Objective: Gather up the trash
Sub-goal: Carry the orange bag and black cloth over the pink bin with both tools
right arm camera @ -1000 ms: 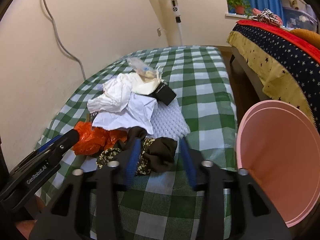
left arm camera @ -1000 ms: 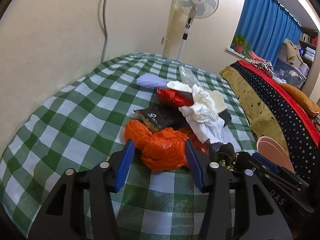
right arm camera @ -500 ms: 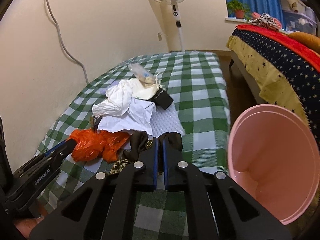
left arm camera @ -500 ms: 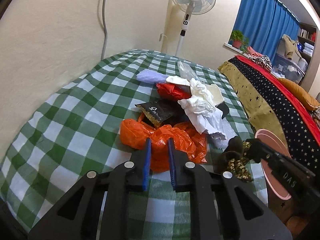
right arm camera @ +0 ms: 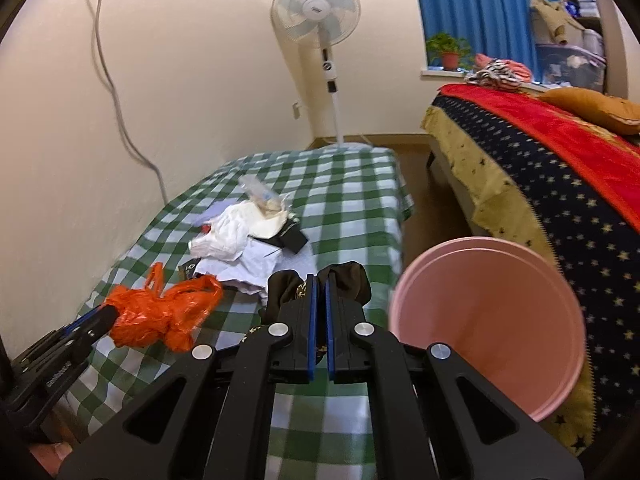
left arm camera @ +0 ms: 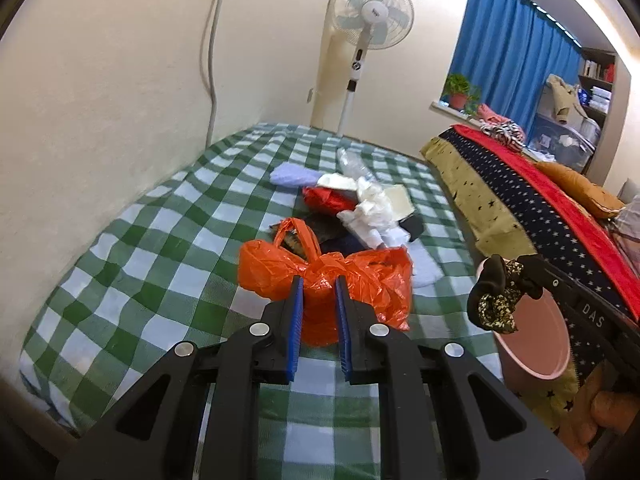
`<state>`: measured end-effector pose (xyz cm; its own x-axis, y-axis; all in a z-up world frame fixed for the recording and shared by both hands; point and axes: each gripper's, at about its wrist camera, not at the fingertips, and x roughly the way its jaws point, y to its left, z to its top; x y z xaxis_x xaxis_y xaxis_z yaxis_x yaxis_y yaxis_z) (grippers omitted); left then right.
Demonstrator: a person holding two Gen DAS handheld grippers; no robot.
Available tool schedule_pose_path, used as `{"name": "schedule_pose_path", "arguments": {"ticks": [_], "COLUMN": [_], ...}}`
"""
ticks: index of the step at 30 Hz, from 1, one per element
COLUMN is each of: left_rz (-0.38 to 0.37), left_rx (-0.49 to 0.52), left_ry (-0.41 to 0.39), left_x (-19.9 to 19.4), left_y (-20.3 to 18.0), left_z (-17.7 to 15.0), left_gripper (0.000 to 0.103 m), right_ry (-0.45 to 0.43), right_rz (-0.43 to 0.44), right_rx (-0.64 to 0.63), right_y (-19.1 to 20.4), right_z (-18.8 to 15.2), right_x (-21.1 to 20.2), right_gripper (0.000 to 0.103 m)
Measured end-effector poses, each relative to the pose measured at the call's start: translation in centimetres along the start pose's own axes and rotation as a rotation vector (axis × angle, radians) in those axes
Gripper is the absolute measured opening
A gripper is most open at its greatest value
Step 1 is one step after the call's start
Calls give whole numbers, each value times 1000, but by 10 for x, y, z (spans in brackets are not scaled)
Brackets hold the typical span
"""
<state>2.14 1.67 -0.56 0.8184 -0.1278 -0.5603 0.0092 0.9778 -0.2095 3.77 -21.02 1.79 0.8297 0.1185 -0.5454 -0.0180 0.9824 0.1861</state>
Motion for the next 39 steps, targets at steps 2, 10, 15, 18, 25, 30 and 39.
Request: {"name": "schedule_pose_path", "arguments": {"ticks": [2,10,15,18,25,30,39], "left_rz": [-7,-71,-129,-167,-264,-307,-384], "left_rx": [10,53,91,112,210,248,314], "left_ry": [-12,-43,-58,-61,-56,-37,-30], "left_x": [-7,-29,-32,-31,-24,-8,28], "left_y": [-4,-28,-53,-69,-121,-149,-189], "left_z": [1,2,5,7,13,18,14], "left_gripper": [15,15,15,15,15,15,15], "right_ry": [-12,-67,-98,-105,-108,-104,-99], "right_rz": [-15,-138,-208,-247,-305,-334,-333], "right_rx": [11,34,53,71,111,129,195], "right_y": [-6,-39,-63,-79,-111,-126,-148], "right_z": [2,15,24,29,46,55,48], "right_x": [-10,-49,-72,-81,-94,-85,-62], "right_gripper": [4,4,4,4,4,4,4]}}
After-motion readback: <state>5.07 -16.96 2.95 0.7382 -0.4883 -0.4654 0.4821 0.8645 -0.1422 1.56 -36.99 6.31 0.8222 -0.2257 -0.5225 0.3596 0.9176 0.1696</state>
